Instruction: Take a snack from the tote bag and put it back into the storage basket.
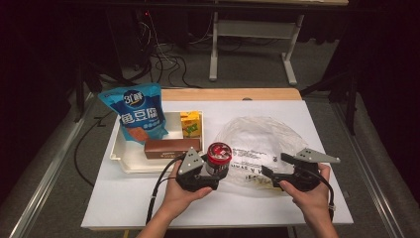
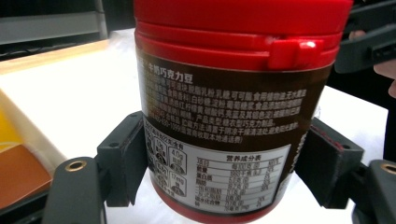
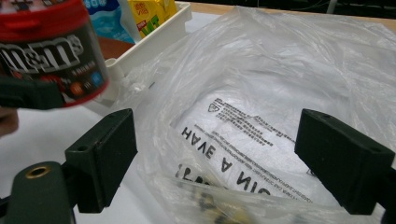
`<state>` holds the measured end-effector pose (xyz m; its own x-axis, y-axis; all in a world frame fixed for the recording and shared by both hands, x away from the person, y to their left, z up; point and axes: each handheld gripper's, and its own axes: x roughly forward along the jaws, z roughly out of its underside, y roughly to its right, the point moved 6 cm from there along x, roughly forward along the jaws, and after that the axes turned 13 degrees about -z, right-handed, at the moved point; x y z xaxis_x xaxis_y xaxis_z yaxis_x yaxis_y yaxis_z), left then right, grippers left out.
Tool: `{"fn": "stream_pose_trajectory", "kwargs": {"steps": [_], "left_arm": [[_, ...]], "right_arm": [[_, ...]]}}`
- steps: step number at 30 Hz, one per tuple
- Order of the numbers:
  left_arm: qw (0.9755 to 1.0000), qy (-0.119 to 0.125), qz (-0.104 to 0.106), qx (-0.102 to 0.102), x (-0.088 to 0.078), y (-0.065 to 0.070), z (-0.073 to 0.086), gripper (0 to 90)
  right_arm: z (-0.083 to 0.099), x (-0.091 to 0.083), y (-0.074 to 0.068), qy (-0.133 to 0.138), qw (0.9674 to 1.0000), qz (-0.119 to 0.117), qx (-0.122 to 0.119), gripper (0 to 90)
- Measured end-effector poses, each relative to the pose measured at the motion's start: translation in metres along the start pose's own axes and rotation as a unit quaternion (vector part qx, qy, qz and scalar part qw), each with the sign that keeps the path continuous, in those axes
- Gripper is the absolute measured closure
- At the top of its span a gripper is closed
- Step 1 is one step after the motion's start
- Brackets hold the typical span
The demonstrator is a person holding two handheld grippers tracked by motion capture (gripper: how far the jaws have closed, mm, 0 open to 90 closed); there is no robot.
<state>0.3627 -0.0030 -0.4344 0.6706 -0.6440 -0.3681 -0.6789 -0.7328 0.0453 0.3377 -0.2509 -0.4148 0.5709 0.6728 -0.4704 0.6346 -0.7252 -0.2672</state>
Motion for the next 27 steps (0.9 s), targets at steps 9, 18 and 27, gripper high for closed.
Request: {"fn": "stream_pose_trajectory", "kwargs": {"steps": [9, 18, 27], "left_arm": [[0.9995, 0.012, -0.025, -0.015, -0.024, -0.032, 0.005, 26.1], [0.9976, 0.010, -0.054, -0.043, -0.038, -0.067, 0.024, 26.1], [0.9944, -0.002, -0.084, -0.064, -0.036, -0.097, 0.046, 26.1]], "right_arm": [[0.014, -0.006, 0.007, -0.003, 1.0000, 0.007, -0.006, 13.2], [0.024, -0.010, 0.015, -0.005, 0.9998, 0.018, 0.006, 14.1], [0.028, -0.017, 0.022, 0.006, 0.9994, 0.032, 0.013, 15.0]]}}
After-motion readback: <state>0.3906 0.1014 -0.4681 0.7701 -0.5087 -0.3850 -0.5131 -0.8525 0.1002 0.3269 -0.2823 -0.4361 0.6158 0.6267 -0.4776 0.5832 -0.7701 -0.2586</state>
